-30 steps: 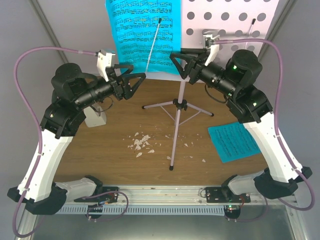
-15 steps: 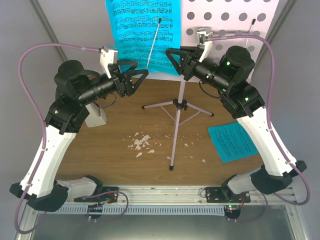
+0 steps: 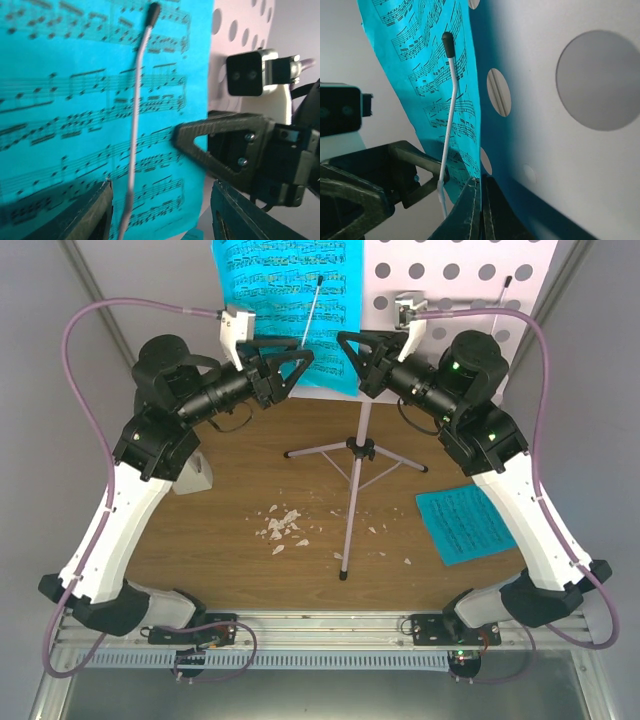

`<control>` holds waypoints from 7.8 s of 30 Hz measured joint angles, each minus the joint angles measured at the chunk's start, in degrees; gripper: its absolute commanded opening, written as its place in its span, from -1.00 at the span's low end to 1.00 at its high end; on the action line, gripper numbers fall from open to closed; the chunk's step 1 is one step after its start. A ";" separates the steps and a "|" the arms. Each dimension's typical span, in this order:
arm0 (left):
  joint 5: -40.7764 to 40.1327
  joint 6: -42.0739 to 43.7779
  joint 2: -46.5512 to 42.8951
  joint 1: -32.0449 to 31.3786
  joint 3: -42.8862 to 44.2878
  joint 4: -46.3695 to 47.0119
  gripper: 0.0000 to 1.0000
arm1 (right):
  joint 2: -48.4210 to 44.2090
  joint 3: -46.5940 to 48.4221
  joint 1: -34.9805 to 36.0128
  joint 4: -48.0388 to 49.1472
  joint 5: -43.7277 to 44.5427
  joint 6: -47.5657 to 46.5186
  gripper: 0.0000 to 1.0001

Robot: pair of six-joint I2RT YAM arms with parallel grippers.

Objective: Pack up the instrument practice props

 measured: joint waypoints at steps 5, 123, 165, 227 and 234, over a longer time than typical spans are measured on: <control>-0.83 -0.31 1.77 -2.27 2.97 1.09 -0.05 | -0.09 0.00 0.00 -0.07 0.31 -0.44 -0.99; -22.64 4.55 -28.83 -6.12 -41.05 17.94 0.98 | -46.66 -64.26 -0.24 -3.56 -5.90 6.56 -0.99; -46.77 27.91 -41.22 -5.55 -64.57 12.90 0.98 | -37.99 -76.30 -56.87 7.37 -11.21 30.53 -0.99; -46.64 26.69 -43.39 -5.53 -67.52 14.12 0.98 | -62.73 -87.84 -58.86 -1.99 10.95 37.68 0.99; -46.38 26.29 -42.45 -5.53 -67.52 14.12 0.98 | -56.15 -75.69 -58.86 -0.61 4.59 26.36 0.99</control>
